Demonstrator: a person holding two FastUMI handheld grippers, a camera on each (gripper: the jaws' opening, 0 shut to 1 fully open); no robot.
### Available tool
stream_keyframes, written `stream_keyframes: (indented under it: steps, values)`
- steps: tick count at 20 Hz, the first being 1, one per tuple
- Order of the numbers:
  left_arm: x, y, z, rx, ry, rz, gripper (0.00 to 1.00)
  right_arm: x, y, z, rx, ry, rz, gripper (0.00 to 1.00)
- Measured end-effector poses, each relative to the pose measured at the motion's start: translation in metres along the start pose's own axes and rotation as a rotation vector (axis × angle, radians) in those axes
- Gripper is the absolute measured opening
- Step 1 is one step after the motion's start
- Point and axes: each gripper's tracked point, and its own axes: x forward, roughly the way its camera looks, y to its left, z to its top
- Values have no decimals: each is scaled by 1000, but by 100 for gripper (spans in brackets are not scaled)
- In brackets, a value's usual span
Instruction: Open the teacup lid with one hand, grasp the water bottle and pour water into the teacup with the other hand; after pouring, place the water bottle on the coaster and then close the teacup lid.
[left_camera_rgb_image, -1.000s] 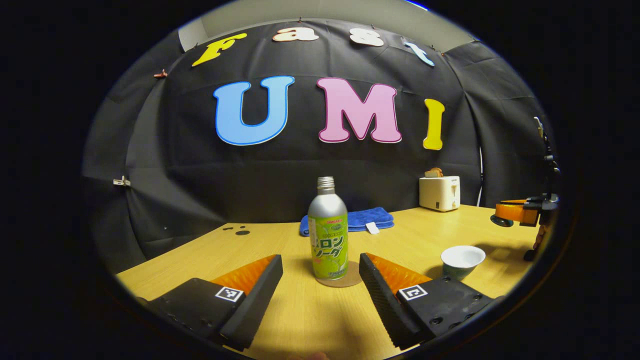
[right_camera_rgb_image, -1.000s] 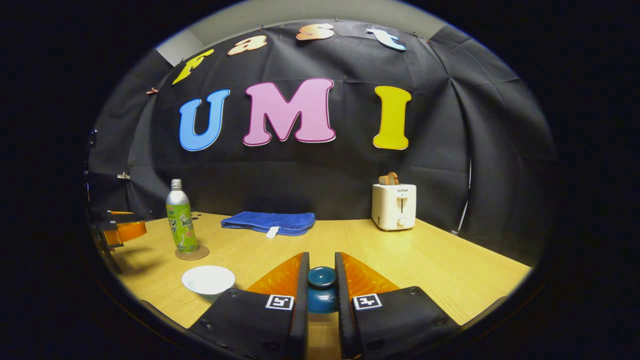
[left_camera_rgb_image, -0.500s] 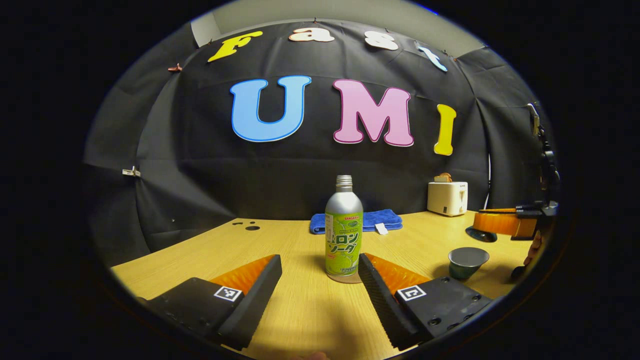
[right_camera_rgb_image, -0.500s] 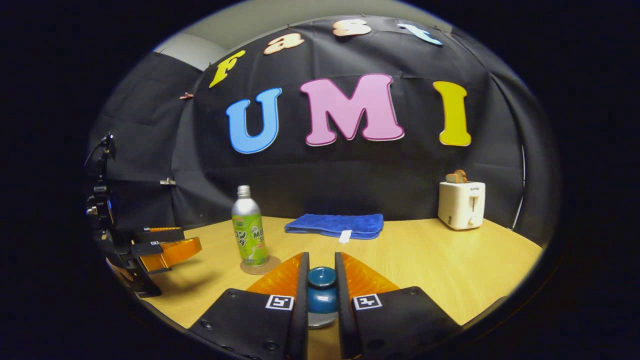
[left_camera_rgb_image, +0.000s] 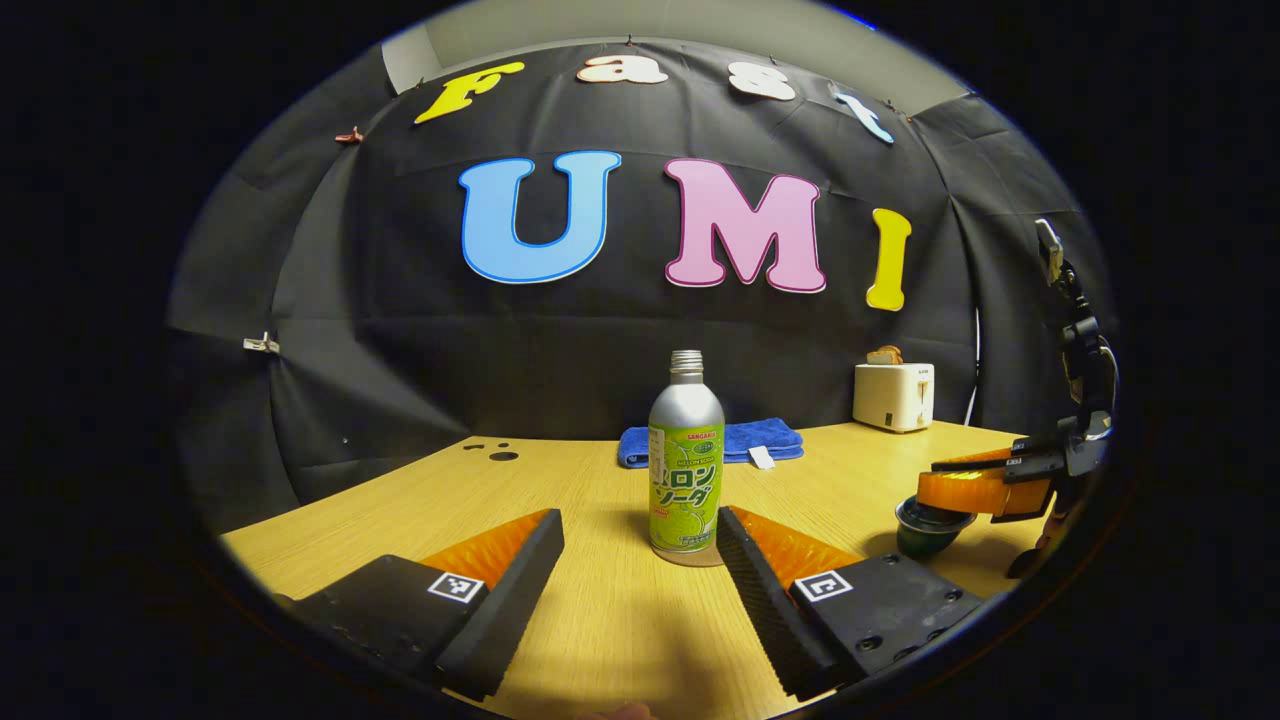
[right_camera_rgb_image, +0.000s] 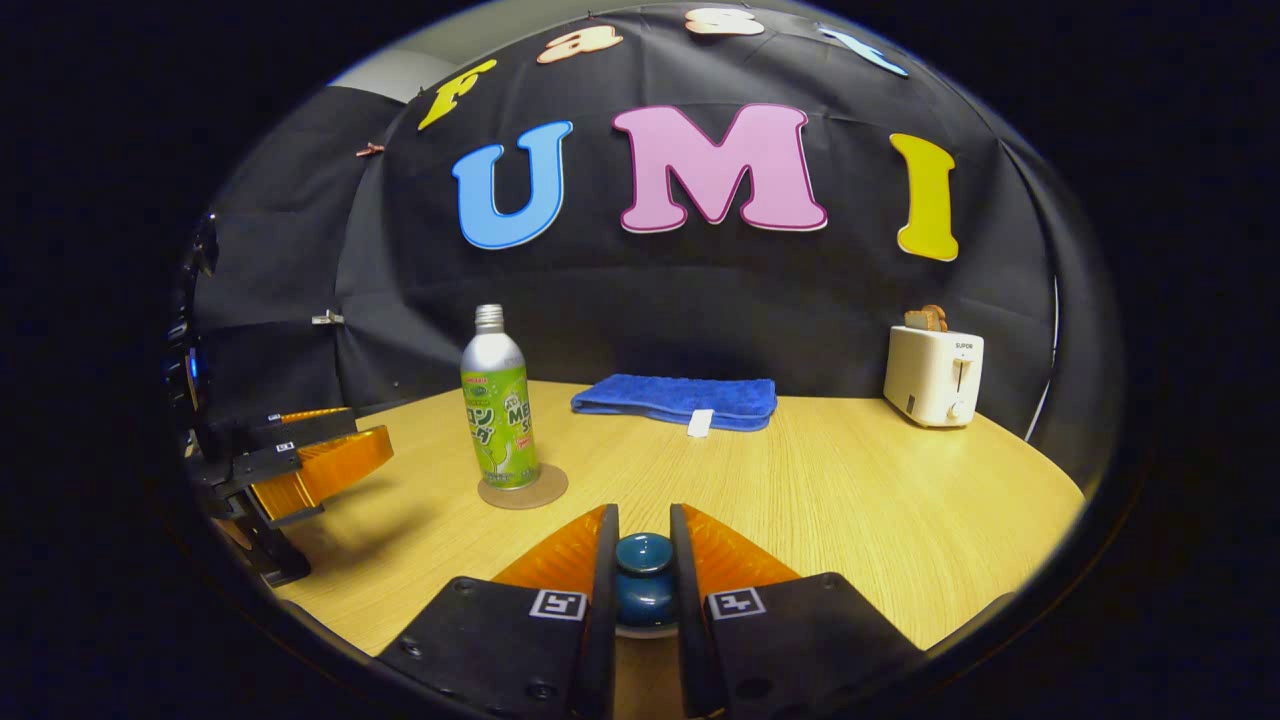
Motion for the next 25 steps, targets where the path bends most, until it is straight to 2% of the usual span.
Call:
stream_keyframes:
  steps: [3, 5, 6, 7, 8, 10, 12, 16, 25]
  values:
    - [-1, 3, 0, 0, 1, 16, 97, -4, 0, 2, -10, -1, -2, 36]
    - [-2, 5, 0, -1, 2, 37, 97, -8, -6, 9, 3, -51, -32, 43]
    - [-3, 6, 0, -1, 2, 51, 97, -13, -9, 13, 12, -86, -46, 59]
    - [-4, 8, -1, -2, 3, 72, 97, -18, -12, 19, 23, -123, -63, 66]
    - [-5, 9, 0, -2, 3, 84, 97, -23, -16, 21, 40, -147, -78, 82]
    - [-8, 9, -1, -2, 4, 109, 97, -31, -18, 23, 70, -180, -88, 95]
    - [-8, 15, -2, -3, 6, 147, 97, -39, -23, 27, 71, -208, -109, 99]
    - [-9, 12, -1, -3, 5, 151, 97, -42, -35, 26, 15, -212, -165, 98]
    - [-9, 13, -2, -2, 4, 161, 97, -41, -33, 25, 15, -211, -162, 98]
